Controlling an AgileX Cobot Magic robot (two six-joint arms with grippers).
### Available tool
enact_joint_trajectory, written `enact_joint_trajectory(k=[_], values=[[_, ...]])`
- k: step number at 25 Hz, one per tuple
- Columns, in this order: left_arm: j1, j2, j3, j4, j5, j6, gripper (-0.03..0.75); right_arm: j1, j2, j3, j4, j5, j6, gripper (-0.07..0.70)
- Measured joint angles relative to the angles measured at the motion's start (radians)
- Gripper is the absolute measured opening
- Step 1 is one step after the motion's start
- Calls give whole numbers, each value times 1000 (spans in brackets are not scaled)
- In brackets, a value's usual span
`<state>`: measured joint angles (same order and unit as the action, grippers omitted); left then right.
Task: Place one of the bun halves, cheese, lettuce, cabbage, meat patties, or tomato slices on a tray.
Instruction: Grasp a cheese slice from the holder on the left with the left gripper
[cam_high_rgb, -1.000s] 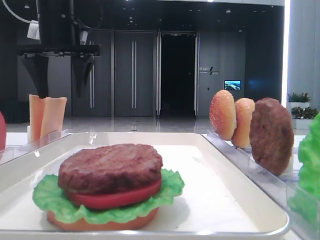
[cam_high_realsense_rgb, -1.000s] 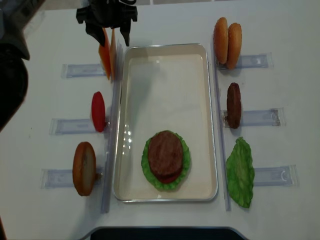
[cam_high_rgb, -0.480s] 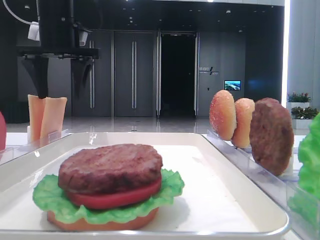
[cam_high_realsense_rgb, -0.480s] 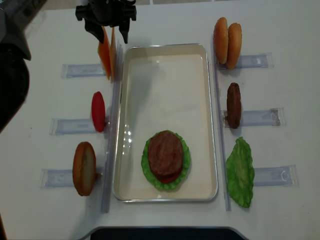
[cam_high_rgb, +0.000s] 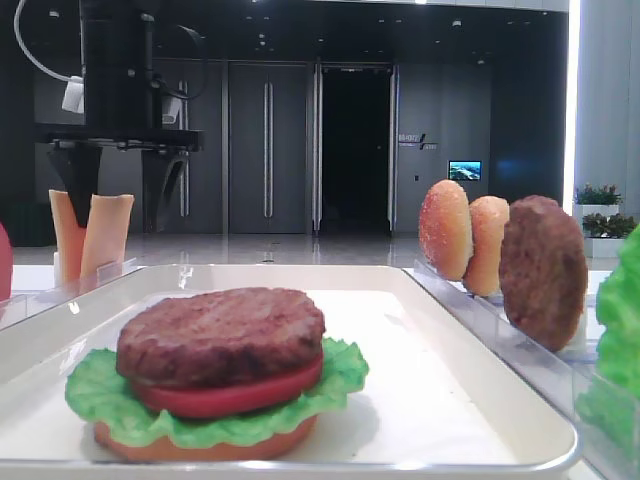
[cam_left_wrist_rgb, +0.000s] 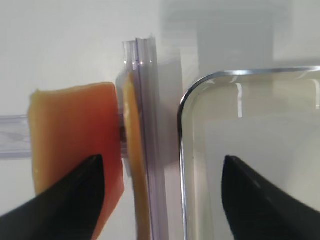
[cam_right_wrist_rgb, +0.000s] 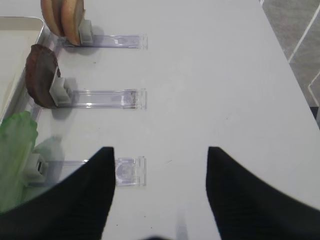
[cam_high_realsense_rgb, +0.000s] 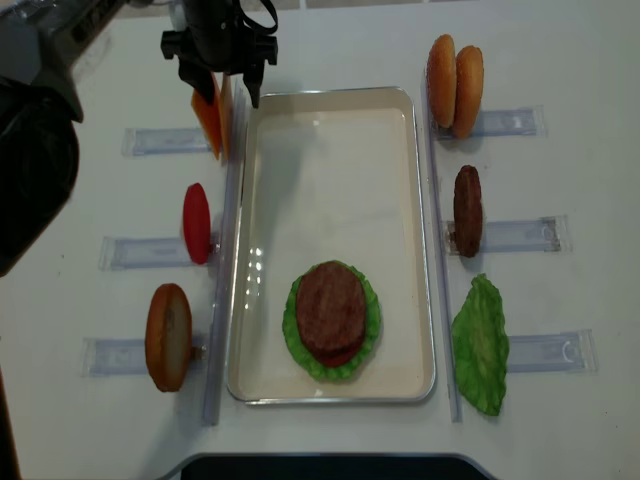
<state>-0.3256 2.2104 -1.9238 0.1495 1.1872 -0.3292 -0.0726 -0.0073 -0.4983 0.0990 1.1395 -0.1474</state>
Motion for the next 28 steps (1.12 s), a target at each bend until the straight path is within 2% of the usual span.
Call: enact_joint_trajectory(k=[5,19,28], values=[[0,23,-1,0,27,32,472,0,0,0,0,0,0,415],[0,28,-1,25,27,47,298,0,0,0,0,0,0,415],[0,28,-1,27,28,91,98,0,0,0,0,0,0,415]])
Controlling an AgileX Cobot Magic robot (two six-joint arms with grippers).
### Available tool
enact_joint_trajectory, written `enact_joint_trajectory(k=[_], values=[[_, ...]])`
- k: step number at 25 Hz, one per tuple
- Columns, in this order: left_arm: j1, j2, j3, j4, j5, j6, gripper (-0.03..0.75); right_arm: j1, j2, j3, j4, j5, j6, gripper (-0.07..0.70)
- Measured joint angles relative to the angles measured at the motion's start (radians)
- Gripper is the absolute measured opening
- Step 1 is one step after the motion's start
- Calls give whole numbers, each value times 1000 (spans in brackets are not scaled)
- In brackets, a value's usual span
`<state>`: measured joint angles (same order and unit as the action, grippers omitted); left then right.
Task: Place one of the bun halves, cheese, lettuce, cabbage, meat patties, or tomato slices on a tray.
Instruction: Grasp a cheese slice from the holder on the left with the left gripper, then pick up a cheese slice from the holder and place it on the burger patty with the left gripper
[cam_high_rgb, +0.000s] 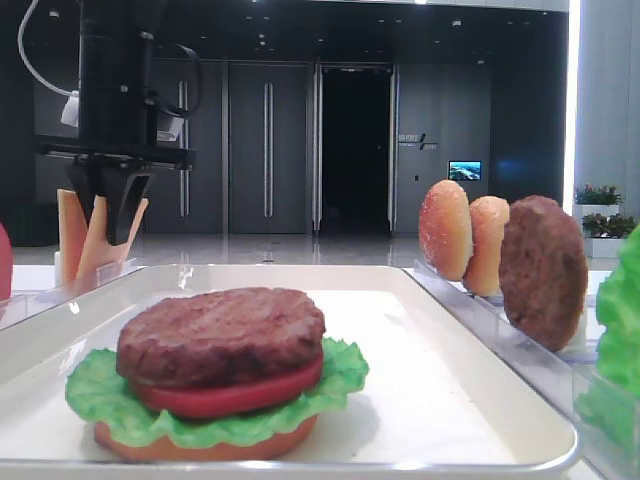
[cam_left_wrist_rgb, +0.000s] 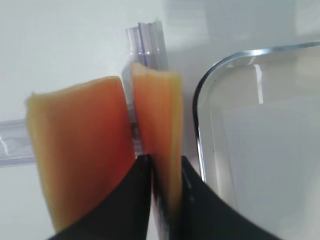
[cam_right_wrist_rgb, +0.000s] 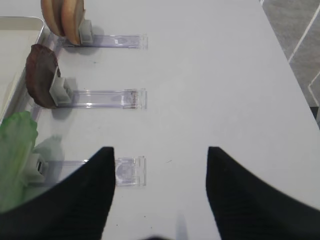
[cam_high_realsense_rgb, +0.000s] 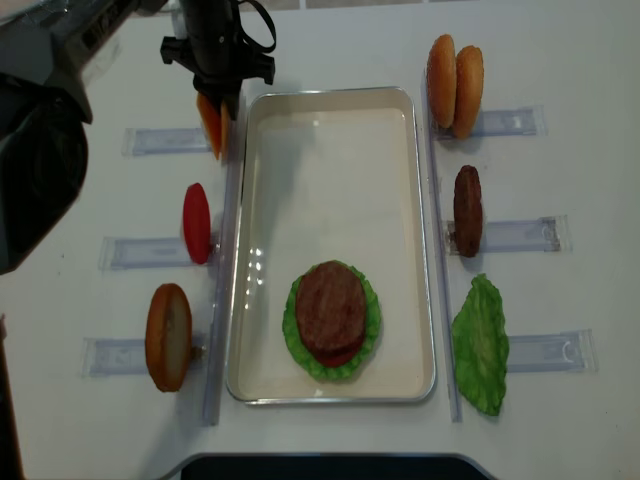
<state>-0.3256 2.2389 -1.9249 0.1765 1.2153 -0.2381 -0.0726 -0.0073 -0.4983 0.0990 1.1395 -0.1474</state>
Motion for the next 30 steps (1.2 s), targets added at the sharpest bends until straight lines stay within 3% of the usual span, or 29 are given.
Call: enact_joint_trajectory(k=[6,30], values=[[0,0,0,6,4,10,36,0,0,0,0,0,0,415],[0,-72,0,-4,5,13,36,0,0,0,0,0,0,415]])
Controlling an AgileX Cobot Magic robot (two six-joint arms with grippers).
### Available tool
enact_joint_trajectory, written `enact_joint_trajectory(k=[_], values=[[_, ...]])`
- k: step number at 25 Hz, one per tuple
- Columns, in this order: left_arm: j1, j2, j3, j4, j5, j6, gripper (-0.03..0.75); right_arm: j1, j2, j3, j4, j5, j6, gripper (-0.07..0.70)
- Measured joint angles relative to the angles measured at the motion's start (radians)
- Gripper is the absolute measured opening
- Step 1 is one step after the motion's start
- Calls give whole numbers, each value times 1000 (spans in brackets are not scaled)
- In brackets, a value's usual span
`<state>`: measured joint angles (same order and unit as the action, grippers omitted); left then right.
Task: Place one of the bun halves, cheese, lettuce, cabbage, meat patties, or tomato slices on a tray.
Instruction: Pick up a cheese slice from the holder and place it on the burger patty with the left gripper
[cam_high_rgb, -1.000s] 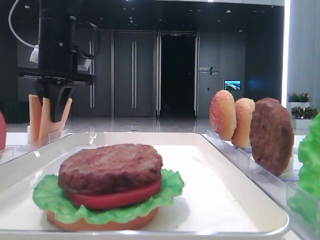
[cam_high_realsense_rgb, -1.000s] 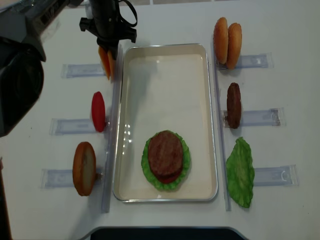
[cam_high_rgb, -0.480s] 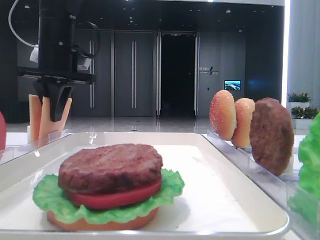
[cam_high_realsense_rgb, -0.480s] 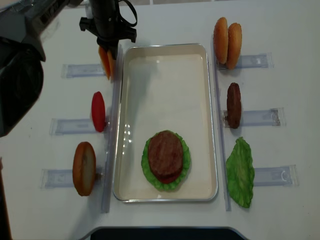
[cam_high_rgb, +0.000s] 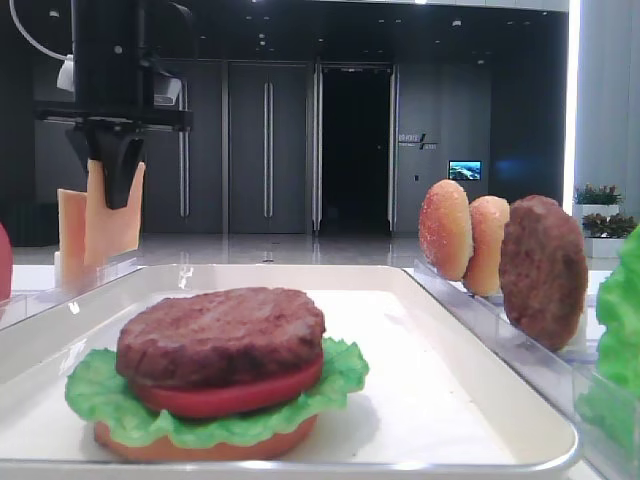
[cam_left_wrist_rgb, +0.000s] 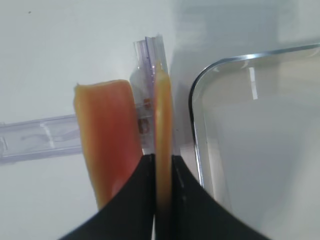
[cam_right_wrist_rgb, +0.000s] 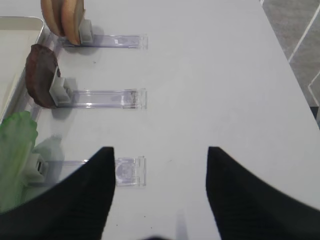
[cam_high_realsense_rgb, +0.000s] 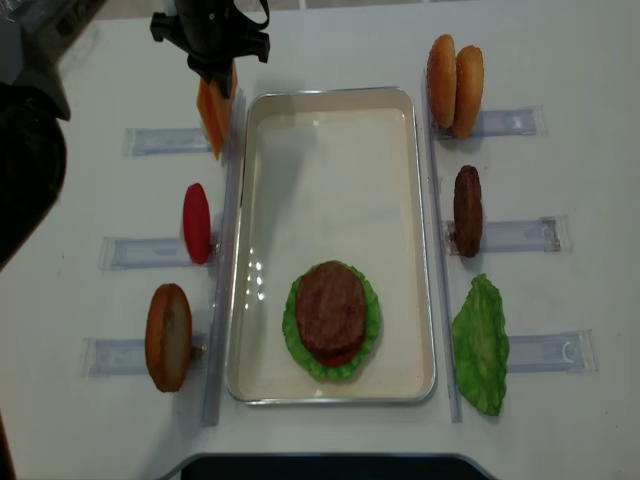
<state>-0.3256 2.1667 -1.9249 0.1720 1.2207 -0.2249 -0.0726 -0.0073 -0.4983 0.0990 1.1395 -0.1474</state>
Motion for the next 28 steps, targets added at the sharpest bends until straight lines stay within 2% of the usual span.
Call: enact_joint_trajectory(k=[14,19,23,28], values=[[0,-133,0,-65,11,2,36,0,0,0,0,0,0,415],[0,-181,5,-149,15,-1,36,0,0,0,0,0,0,415],[-1,-229,67,-230,15,2,36,0,0,0,0,0,0,415],[-22,-323,163,-223,17,4,36,0,0,0,0,0,0,415]])
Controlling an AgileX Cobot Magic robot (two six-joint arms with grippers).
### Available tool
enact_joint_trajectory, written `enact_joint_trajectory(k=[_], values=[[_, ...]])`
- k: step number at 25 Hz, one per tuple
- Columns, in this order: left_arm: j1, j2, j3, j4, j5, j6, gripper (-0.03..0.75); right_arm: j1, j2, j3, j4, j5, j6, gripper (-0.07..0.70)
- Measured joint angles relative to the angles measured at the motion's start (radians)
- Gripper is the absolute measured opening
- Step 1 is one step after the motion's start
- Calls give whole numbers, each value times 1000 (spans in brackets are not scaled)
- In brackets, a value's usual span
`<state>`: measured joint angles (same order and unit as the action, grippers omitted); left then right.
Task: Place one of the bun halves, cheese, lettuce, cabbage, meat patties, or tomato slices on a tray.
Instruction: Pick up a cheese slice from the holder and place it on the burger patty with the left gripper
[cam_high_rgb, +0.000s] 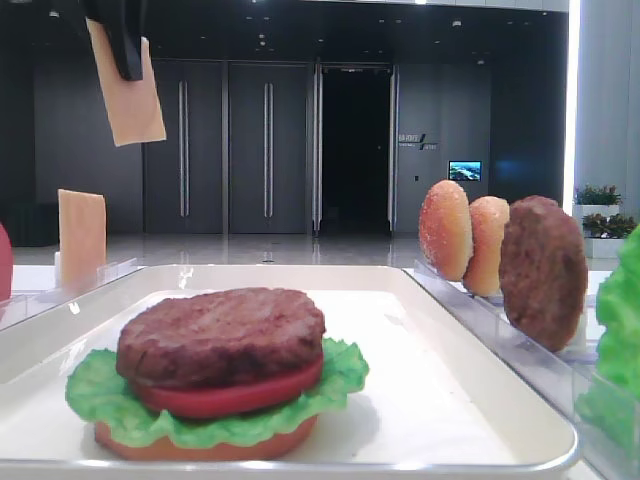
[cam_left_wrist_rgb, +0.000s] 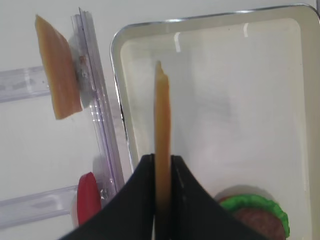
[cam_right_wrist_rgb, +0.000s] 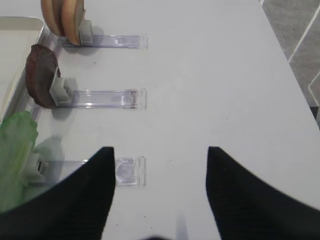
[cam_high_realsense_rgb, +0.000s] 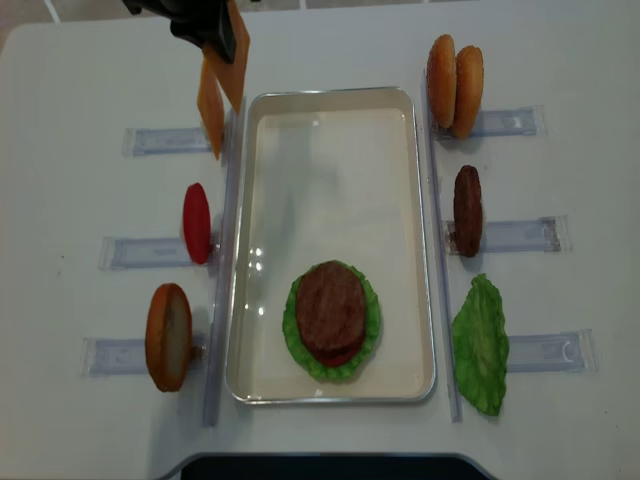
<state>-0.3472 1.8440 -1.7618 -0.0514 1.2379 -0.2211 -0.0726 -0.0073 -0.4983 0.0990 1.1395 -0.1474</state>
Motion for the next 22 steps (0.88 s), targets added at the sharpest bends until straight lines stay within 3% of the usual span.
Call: enact_joint_trajectory(k=[5,16,22], values=[[-57,-98,113,2,-16,-12,36,0,0,0,0,0,0,415],[-247,-262,443,2,-228,-127,36,0,0,0,0,0,0,415],[-344,-312,554,4,-300,-192,36,0,0,0,0,0,0,415]])
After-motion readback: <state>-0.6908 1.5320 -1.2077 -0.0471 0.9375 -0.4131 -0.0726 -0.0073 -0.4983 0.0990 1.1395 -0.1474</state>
